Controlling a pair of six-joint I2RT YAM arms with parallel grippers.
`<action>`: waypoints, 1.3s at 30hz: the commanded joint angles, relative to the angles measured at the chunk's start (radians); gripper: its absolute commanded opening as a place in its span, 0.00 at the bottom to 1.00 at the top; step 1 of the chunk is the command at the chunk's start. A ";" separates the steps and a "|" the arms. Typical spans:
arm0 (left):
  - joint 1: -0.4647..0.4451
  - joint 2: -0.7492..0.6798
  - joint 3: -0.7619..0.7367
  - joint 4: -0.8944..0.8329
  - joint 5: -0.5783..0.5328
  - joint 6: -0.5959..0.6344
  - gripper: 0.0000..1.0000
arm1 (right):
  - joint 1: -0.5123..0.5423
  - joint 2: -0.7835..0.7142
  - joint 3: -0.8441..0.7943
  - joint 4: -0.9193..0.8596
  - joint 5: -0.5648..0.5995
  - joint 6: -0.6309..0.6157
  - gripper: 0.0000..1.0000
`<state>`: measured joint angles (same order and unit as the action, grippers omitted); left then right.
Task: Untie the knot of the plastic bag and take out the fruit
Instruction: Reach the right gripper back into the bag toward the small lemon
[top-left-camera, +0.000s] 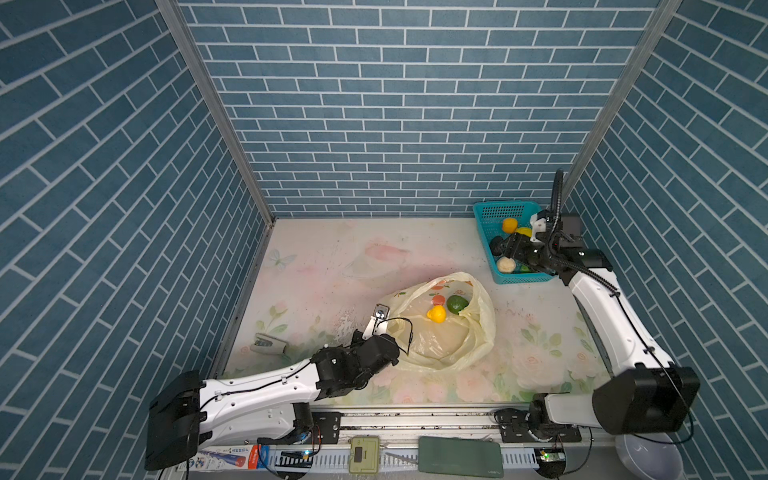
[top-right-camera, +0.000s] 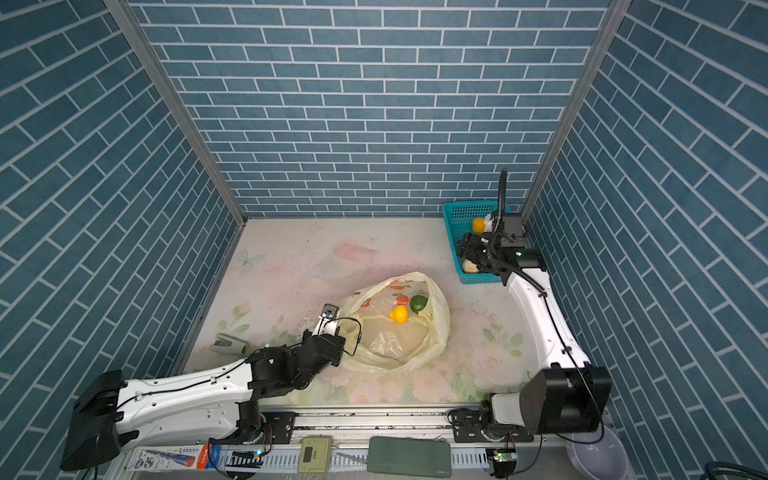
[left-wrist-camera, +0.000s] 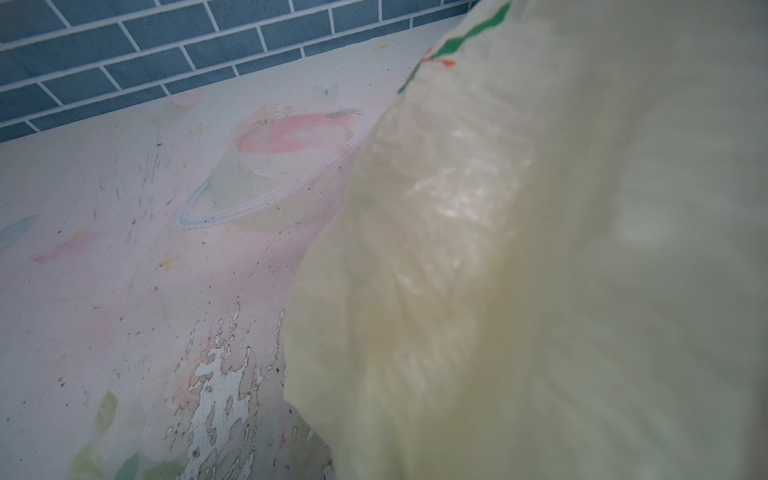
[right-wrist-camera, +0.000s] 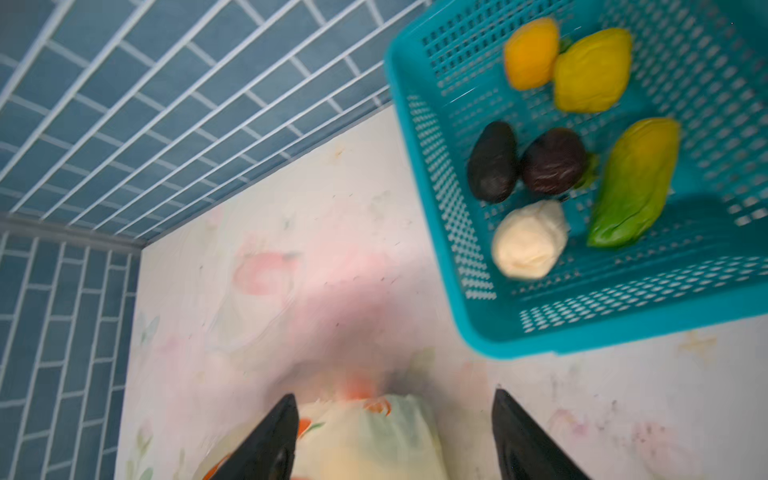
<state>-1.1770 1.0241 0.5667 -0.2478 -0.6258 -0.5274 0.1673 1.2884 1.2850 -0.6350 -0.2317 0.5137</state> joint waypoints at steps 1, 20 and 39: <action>-0.005 0.005 0.027 0.017 0.003 0.016 0.00 | 0.113 -0.111 -0.090 -0.098 -0.017 0.098 0.71; -0.004 0.015 0.047 0.013 0.012 0.017 0.00 | 0.774 -0.110 -0.297 0.008 0.316 0.187 0.70; -0.004 0.008 0.065 0.009 0.017 0.023 0.00 | 0.771 0.169 -0.417 0.220 0.411 0.198 0.69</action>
<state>-1.1786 1.0275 0.5953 -0.2287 -0.6075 -0.5156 0.9634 1.4342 0.8513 -0.4629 0.1432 0.6762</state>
